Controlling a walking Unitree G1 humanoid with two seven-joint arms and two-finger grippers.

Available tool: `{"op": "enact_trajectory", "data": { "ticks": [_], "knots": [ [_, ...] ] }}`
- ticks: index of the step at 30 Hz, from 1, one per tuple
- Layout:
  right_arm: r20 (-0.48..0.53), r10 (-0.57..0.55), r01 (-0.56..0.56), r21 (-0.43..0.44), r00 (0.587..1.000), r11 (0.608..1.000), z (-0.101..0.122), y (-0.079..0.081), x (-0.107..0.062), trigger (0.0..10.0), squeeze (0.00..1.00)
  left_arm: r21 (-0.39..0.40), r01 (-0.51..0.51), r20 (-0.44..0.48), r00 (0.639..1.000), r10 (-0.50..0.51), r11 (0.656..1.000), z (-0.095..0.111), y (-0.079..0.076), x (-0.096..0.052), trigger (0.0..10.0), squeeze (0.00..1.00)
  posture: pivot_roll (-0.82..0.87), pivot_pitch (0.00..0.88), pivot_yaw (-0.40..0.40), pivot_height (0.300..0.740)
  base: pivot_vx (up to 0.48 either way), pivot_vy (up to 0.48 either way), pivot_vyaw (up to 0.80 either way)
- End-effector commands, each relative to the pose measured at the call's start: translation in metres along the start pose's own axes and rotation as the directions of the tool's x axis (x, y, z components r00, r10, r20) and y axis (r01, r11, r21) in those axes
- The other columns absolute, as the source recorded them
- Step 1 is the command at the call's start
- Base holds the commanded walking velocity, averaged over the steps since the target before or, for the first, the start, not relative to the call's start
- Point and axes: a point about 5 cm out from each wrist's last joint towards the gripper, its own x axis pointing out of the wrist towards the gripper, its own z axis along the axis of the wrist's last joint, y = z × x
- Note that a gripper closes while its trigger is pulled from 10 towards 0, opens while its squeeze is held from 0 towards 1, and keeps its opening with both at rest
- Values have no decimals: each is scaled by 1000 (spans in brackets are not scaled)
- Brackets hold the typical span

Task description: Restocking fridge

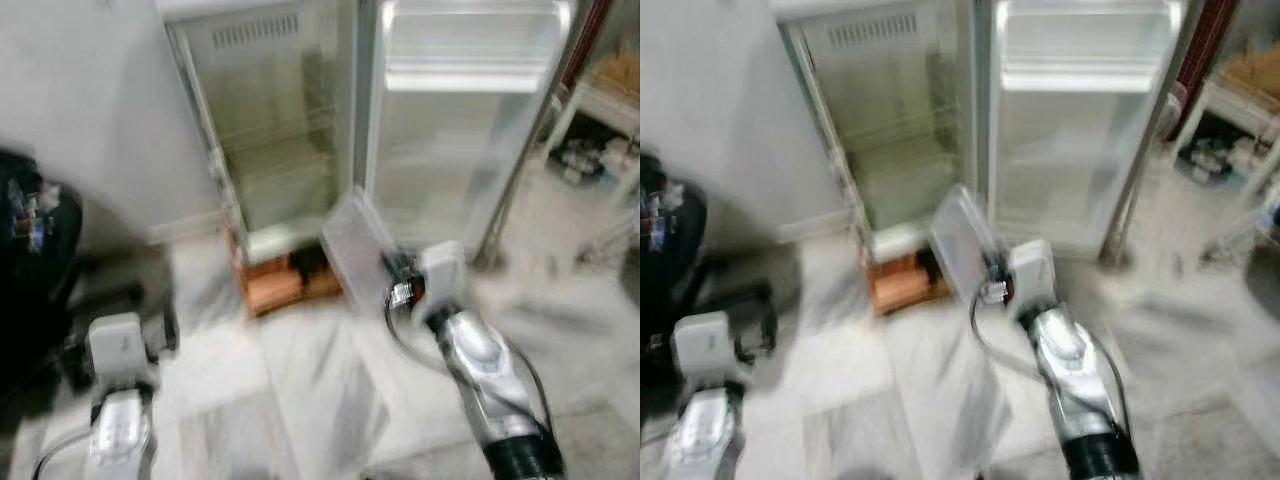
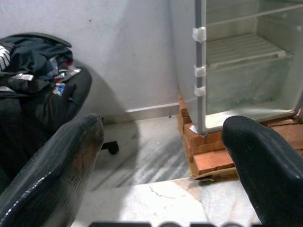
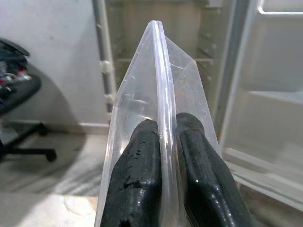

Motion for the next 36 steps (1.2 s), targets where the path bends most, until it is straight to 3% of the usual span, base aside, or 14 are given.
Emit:
{"op": "enact_trajectory", "data": {
  "ticks": [1, 6, 28, 36],
  "knots": [
    [35, 11, -11, -4, 999, 1000, 7, 3, 5, 10000, 0, 19, -17, 14, 1000, 17, 1000, 4, 6, 3, 10000, 0, 2, 45, 16, 735, 401, 0, 0],
    [37, 18, -18, -11, 999, 1000, 7, 4, 6, 10000, 0, 19, -16, 15, 1000, 16, 1000, 4, 6, 4, 10000, 0, 3, 45, 16, 735, 400, 0, 679],
    [31, 23, -24, 19, 999, 1000, 5, 6, 8, 10000, 0, 9, -8, 8, 1000, 7, 1000, 2, 2, 6, 10000, 0, 3, 47, 16, 735, 396, 0, 0],
    [29, 29, -29, 11, 999, 1000, 5, 7, 9, 10000, 0, 7, -5, 8, 1000, 5, 1000, 3, 2, 7, 10000, 0, 4, 47, 16, 735, 311, 354, 0]
  ]
}}
